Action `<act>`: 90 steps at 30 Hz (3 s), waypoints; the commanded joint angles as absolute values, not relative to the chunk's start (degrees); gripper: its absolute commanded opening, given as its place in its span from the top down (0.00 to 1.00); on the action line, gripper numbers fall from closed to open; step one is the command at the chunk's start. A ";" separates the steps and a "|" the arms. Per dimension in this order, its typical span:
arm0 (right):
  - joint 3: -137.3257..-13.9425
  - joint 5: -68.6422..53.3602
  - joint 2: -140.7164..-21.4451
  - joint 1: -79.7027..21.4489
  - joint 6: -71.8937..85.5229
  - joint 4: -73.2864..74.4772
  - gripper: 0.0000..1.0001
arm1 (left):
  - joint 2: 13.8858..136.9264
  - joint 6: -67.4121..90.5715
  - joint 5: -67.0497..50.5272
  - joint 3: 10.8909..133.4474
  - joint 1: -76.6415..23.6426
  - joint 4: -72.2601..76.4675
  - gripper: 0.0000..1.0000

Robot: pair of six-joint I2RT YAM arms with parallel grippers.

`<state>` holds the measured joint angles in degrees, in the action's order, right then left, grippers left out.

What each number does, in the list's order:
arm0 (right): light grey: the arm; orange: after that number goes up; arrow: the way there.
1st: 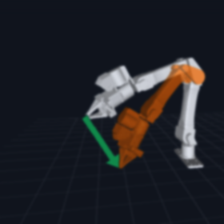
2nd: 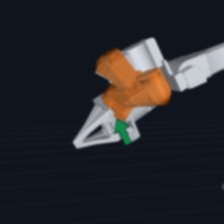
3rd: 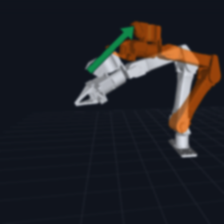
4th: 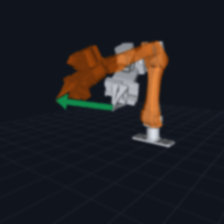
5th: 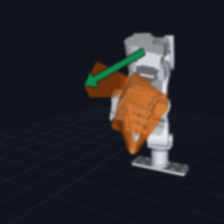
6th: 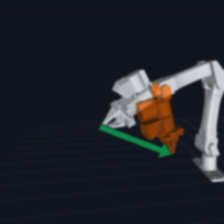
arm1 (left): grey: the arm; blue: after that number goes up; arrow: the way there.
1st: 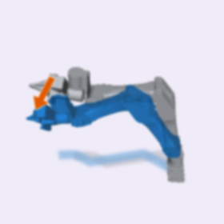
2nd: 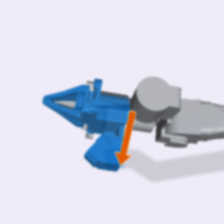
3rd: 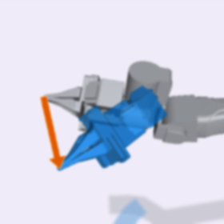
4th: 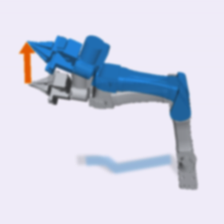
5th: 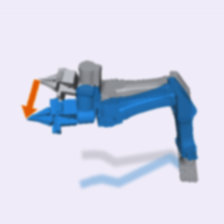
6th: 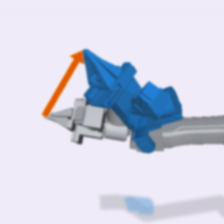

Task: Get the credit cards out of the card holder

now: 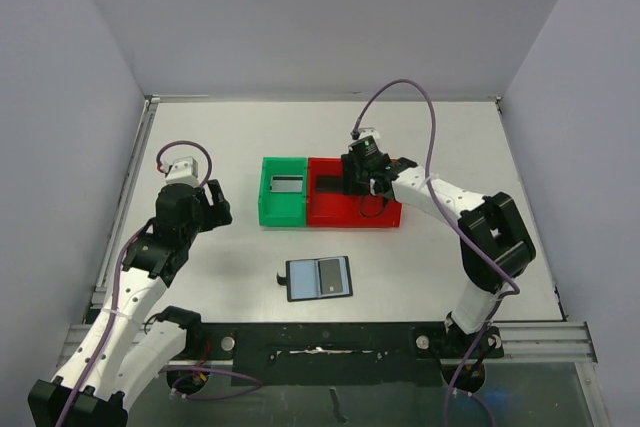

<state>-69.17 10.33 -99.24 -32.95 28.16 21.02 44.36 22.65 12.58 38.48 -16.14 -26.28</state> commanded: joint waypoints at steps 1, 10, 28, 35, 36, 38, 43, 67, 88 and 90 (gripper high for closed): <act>-68.64 14.46 -97.90 -33.65 28.40 20.46 0.51 | 43.94 21.61 12.13 39.11 -15.99 -23.03 0.27; -66.36 15.63 -95.41 -33.65 26.61 21.16 0.61 | 44.08 21.62 11.97 39.03 -15.98 -22.94 0.27; -49.11 3.85 -70.51 -41.07 41.03 15.46 0.52 | 41.01 27.79 -9.19 37.89 -16.08 -16.38 0.27; -34.94 -0.50 -65.41 -47.87 54.48 1.14 0.57 | 43.74 45.07 -20.54 32.13 -24.81 -1.79 0.33; -33.76 -0.64 -65.46 -48.53 55.79 0.29 0.58 | 44.28 45.18 -18.15 32.28 -28.13 -2.37 0.34; -31.21 -1.20 -65.80 -49.85 58.64 -1.84 0.63 | 45.97 45.65 -14.02 32.05 -34.33 -2.80 0.34; -25.91 -1.09 -66.32 -52.14 64.36 -5.83 0.70 | 51.60 51.63 -6.70 28.83 -45.64 0.63 0.46; -26.26 -2.86 -76.75 -51.15 65.17 -1.48 0.84 | 69.75 62.30 -3.48 24.08 -52.98 13.82 0.64; -26.82 -2.68 -78.03 -51.24 65.82 0.31 0.89 | 77.24 67.31 -2.04 17.33 -53.87 22.97 0.77; -27.02 -2.63 -78.13 -51.39 65.78 0.52 0.89 | 77.66 67.66 -1.67 17.18 -53.96 23.19 0.78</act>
